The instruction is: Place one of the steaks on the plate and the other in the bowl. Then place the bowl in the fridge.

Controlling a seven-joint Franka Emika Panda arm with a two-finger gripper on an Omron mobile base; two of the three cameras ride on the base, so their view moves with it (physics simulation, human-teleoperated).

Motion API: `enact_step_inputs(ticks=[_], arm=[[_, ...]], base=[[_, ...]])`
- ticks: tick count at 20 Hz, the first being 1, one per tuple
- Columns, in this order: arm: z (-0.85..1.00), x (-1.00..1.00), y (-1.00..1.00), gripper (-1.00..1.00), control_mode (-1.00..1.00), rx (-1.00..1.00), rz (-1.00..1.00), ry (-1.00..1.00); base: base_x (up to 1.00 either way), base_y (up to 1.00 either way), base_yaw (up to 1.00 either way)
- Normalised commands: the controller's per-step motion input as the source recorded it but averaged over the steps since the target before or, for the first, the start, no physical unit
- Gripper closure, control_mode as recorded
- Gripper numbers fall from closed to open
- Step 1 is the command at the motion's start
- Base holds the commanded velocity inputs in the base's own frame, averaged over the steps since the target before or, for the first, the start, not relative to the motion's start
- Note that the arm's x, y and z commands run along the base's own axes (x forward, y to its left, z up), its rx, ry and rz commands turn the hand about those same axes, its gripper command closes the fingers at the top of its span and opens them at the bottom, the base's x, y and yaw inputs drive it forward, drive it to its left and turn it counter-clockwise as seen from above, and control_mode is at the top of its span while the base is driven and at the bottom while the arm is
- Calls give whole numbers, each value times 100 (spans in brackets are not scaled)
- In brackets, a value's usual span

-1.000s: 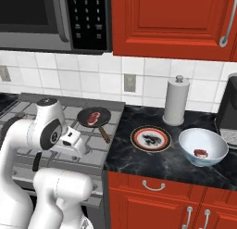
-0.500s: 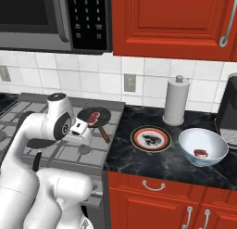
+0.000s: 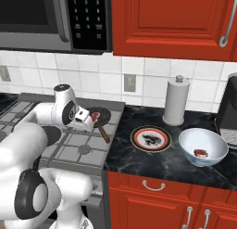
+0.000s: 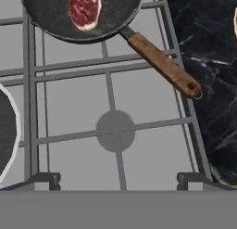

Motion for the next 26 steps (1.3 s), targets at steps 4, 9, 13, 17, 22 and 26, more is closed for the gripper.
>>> enact_step_inputs(ticks=[4, 9, 13, 17, 22, 26], arm=[[-4, 92, 2, -100, -100, 0, 0, 3], [-3, 85, 0, -100, -100, 0, 0, 1], [-15, 62, 5, -100, -100, 0, 0, 4], [-29, 46, 2, -100, -100, 0, 0, 2], [-31, 39, 1, -100, -100, 0, 0, 0], [-24, 26, 16, -100, -100, 0, 0, 0]], base=[[0, 0, 0], [0, 0, 0], [0, 0, 0], [0, 0, 0], [0, 0, 0], [0, 0, 0]])
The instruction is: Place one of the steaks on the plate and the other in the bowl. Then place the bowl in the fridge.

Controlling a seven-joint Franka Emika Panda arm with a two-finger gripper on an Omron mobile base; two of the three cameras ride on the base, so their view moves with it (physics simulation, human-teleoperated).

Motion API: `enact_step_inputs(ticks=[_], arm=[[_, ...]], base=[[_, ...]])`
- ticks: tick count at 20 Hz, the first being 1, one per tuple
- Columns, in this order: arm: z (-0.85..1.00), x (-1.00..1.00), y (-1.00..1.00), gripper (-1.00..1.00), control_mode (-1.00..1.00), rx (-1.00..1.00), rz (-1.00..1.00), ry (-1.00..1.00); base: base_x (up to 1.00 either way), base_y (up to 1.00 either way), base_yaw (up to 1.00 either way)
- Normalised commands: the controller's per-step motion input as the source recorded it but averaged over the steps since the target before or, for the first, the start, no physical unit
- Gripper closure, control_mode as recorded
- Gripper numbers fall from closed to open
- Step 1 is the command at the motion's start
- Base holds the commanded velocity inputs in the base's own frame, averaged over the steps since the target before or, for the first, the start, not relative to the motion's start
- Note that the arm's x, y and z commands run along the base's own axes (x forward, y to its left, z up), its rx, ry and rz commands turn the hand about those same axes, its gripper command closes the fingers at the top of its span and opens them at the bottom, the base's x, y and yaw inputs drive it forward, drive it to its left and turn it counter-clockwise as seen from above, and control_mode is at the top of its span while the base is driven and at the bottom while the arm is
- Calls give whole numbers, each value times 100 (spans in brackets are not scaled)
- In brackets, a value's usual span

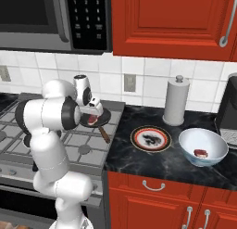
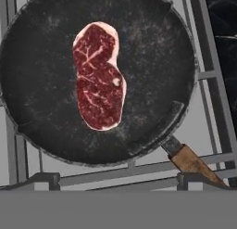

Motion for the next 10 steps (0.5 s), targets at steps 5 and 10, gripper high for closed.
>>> enact_step_inputs(ticks=[5, 10], arm=[[-22, 33, 12, -100, -100, -3, -3, 0], [-26, 26, 0, -100, -100, -3, -3, 0]], base=[[0, 0, 0], [0, 0, 0]])
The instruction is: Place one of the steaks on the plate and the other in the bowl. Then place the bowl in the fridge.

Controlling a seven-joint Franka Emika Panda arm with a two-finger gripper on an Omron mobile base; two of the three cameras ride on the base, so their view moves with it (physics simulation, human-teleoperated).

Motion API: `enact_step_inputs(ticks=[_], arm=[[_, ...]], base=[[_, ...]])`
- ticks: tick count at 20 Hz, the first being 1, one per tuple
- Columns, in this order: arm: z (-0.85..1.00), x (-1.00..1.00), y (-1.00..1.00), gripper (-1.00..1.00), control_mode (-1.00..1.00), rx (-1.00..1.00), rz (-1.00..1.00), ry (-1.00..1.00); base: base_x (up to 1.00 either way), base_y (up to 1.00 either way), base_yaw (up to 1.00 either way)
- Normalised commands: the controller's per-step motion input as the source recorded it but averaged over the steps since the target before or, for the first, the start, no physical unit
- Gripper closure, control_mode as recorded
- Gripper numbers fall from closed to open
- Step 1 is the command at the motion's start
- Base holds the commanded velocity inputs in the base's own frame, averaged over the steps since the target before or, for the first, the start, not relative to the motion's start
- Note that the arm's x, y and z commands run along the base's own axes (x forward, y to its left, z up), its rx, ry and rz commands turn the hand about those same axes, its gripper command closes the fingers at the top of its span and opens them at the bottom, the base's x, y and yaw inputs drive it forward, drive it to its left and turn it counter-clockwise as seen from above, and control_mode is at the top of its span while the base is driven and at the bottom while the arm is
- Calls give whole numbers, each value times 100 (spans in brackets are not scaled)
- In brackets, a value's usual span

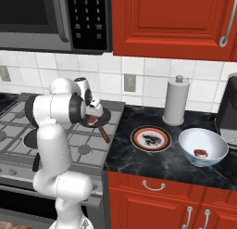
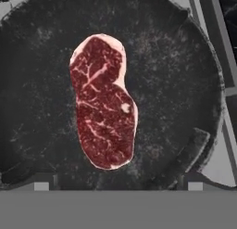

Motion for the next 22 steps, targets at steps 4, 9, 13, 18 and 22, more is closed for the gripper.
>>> enact_step_inputs(ticks=[4, 9, 13, 18, 22], arm=[[-24, 29, 0, -100, -100, 0, 0, 0], [-23, 17, 0, -100, -100, 0, 0, 0], [-37, 16, 0, -100, -100, 0, 0, 0], [-36, 21, 0, -100, -100, 0, 0, 0], [-19, 18, 0, -100, -100, 0, 0, 0]], base=[[0, 0, 0], [0, 0, 0], [0, 0, 0], [0, 0, 0], [0, 0, 0]])
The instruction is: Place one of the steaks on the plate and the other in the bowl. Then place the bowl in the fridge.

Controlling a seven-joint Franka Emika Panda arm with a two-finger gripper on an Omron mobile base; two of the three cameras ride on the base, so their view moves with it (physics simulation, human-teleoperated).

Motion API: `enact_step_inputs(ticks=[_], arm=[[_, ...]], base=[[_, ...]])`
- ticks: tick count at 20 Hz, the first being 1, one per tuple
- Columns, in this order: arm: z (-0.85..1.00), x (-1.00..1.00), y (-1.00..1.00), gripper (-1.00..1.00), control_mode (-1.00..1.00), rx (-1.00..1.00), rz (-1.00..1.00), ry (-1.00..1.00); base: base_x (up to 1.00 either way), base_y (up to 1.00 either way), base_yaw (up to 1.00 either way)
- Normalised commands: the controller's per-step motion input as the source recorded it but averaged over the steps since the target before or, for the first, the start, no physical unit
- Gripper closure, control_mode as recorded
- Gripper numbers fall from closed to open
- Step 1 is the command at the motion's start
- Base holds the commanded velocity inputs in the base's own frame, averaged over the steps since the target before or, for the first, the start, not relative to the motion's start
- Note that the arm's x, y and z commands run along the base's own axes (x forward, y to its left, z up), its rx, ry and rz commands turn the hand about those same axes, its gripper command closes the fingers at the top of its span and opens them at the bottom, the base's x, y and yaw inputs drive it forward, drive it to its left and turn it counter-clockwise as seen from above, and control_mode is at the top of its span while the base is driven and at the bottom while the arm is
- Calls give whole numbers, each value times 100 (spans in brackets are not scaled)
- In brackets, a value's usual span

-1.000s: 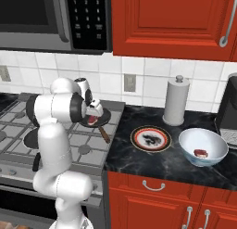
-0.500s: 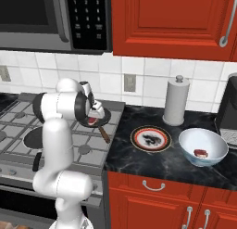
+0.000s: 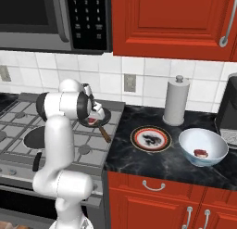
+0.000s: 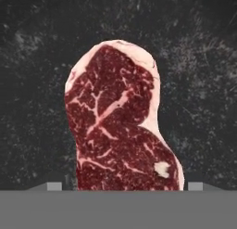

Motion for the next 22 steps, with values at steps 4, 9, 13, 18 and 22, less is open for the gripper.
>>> enact_step_inputs(ticks=[4, 9, 13, 18, 22], arm=[[-19, 4, 0, -100, -100, 0, 0, 0], [-15, 0, 0, 100, -100, 2, 0, 0], [-3, 0, 0, 100, -100, 0, 0, 0], [11, -18, -2, 100, -100, 0, 0, -1], [50, -59, -21, 100, -100, 0, 0, -11]], base=[[0, 0, 0], [0, 0, 0], [0, 0, 0], [0, 0, 0], [0, 0, 0]])
